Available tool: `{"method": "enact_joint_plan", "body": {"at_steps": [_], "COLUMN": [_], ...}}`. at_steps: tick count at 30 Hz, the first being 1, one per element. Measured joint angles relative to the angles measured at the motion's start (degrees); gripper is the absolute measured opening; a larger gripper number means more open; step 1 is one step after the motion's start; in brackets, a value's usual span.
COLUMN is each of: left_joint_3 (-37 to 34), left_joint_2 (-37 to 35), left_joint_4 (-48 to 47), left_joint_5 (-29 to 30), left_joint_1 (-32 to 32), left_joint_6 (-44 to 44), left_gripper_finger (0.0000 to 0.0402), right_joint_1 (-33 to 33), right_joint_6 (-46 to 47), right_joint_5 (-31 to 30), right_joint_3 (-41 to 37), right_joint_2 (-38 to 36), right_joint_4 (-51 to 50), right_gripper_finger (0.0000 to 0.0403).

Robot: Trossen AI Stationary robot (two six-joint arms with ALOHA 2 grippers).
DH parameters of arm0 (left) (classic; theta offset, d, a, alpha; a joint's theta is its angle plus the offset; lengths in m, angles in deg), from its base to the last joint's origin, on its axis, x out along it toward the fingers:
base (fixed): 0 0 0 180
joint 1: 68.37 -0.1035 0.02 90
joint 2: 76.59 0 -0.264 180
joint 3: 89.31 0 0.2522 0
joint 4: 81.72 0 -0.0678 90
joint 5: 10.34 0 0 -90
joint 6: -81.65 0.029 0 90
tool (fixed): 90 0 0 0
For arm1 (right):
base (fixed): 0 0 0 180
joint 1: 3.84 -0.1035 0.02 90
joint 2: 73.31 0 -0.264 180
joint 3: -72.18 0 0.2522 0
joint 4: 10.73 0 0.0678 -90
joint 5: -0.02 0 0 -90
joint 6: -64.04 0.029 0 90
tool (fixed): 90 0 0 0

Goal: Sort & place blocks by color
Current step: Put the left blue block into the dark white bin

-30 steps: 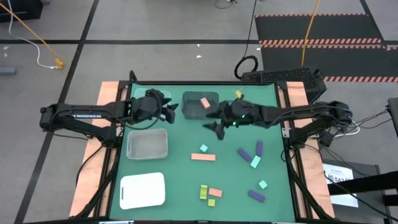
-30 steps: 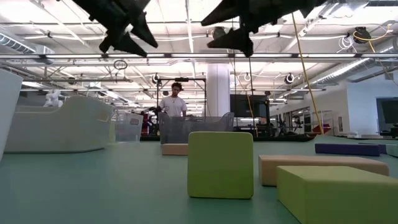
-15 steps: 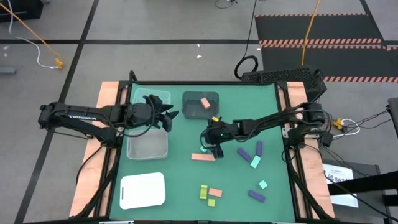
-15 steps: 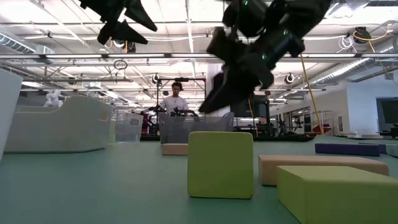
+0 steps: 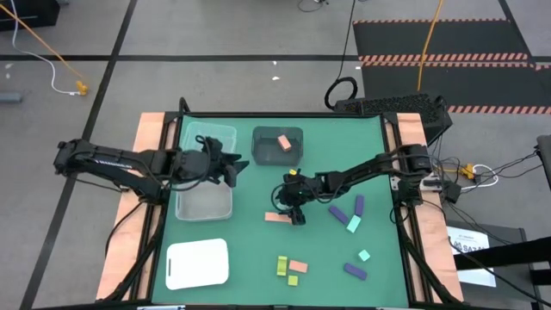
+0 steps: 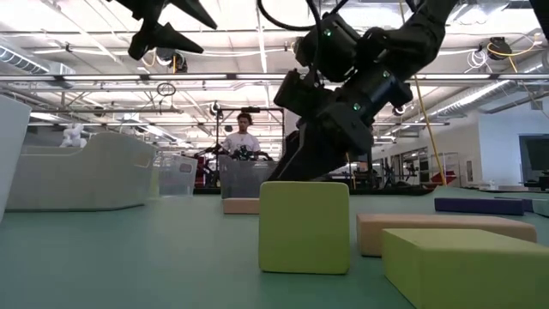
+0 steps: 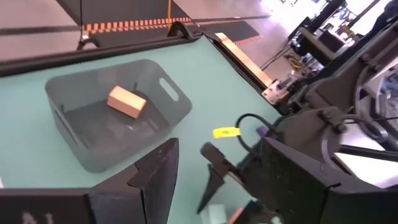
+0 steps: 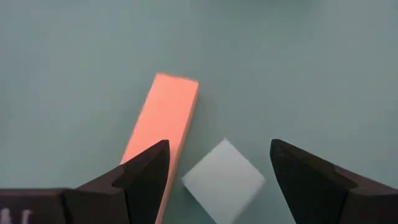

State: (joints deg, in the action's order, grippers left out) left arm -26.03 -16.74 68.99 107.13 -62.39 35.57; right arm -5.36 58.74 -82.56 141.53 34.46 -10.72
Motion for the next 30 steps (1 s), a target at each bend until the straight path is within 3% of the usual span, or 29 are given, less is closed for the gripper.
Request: {"method": "enact_joint_plan", "body": {"at_steps": [5, 12, 23, 26, 30], "left_joint_3": [0.0, 0.0, 0.0, 0.0, 0.0], "left_joint_2": [0.02, 0.65, 4.38, 5.39, 6.8], "left_joint_4": [0.12, 0.95, 3.08, 3.14, 3.61], "left_joint_5": [0.08, 2.57, 2.7, 2.7, 2.7], "left_joint_1": [2.21, 5.21, 7.63, 7.65, 7.58], "left_joint_6": [-3.01, -5.09, -6.34, -6.88, -7.09], "left_gripper_finger": [0.0228, 0.0228, 0.0228, 0.0228, 0.0228], "right_joint_1": [0.51, 0.88, 2.23, 2.25, 2.25], "right_joint_6": [0.07, 0.34, 18.65, 19.55, 20.38], "right_joint_5": [-0.13, -6.61, -7.63, -7.63, -7.87], "right_joint_3": [0.07, 0.09, 0.07, 0.07, 0.07], "right_joint_2": [1.25, 1.49, 1.5, 1.5, 1.5], "right_joint_4": [0.37, -0.18, -3.04, -3.1, -3.13], "right_gripper_finger": [0.0267, 0.0267, 0.0263, 0.0241, 0.0177]}}
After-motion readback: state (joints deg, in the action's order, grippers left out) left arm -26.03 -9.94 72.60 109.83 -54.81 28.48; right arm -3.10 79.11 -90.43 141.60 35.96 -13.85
